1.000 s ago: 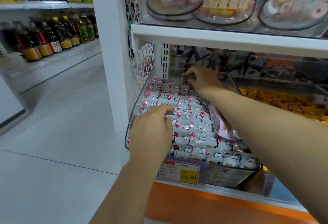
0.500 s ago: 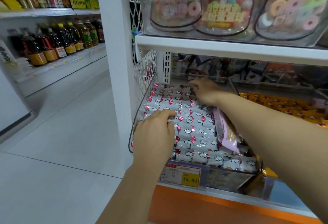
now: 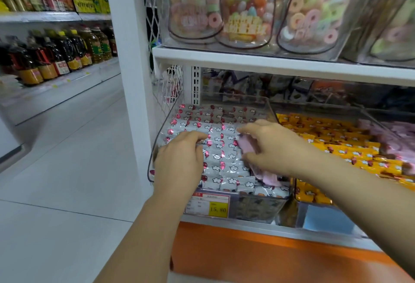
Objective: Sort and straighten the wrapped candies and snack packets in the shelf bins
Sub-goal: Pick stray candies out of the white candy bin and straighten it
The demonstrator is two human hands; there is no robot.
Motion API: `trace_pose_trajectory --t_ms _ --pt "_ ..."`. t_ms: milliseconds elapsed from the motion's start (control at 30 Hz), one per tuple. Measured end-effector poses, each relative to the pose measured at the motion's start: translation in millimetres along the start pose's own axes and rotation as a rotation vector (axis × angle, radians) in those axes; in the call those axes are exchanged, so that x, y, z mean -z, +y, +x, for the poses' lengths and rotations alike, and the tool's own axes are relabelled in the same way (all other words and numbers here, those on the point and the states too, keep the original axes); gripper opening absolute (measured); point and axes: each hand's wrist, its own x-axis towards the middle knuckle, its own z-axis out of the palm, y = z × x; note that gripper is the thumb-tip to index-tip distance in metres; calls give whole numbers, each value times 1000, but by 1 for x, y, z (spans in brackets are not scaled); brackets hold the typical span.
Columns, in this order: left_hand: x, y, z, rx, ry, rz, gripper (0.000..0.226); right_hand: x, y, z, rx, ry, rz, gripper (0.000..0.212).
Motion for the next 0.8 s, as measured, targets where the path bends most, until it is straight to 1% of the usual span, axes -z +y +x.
trace_pose_trajectory --t_ms 100,200,300,400,500,533,667,733,800 --pt "5 10 -1 -21 6 -7 30 7 2 -8 54 119 225 66" --pt "8 24 -2 -71 0 -81 30 17 9 -22 73 237 349 66" --pt "11 44 -12 -84 -84 -305 28 26 17 -44 93 280 458 61" --pt "19 71 -30 -91 -197 -519 21 31 27 -71 130 324 506 56" --pt "20 99 -45 -118 -263 -684 25 37 39 -102 140 348 541 53" --pt "18 108 -48 -129 -275 -722 26 38 44 -110 131 345 587 52" --pt "4 150 -58 -164 -361 -795 27 41 79 -143 46 289 1036 42" --pt "-4 171 -61 -191 -398 -793 28 40 101 -161 1 271 1183 35" --pt "-12 190 -63 -225 -430 -780 32 38 121 -177 -46 253 1290 33"
